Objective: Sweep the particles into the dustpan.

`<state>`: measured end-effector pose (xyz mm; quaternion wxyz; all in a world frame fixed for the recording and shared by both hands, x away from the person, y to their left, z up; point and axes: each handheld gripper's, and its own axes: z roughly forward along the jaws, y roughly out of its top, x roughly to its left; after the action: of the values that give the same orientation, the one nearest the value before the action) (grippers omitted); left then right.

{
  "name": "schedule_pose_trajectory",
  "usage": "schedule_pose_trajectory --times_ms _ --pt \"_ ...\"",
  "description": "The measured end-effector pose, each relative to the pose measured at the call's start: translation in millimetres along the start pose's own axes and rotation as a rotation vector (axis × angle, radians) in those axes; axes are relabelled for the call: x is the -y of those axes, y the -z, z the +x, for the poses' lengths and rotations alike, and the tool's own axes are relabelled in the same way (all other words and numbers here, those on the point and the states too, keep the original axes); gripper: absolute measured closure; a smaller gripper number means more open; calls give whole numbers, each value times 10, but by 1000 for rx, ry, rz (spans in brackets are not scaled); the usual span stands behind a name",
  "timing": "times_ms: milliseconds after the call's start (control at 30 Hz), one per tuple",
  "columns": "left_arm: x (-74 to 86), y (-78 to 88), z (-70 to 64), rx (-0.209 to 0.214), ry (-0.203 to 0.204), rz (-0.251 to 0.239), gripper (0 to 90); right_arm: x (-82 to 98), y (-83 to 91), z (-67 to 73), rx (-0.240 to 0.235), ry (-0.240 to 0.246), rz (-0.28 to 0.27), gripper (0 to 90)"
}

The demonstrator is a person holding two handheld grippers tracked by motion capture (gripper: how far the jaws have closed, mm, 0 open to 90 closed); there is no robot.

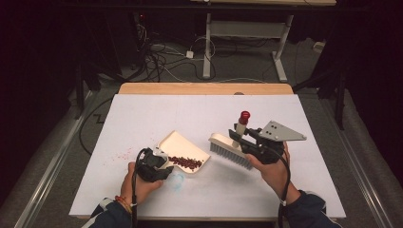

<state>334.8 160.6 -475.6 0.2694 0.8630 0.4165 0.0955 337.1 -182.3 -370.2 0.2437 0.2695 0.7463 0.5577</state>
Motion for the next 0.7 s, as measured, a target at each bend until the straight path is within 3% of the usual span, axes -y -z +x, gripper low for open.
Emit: schedule_pose_trajectory --times_ms 467,700 --pt "18 -12 51 23 0 -8 640 118 466 -354 52 11 39 696" --pt "7 3 54 15 -1 -15 640 190 627 -419 58 20 71 696"
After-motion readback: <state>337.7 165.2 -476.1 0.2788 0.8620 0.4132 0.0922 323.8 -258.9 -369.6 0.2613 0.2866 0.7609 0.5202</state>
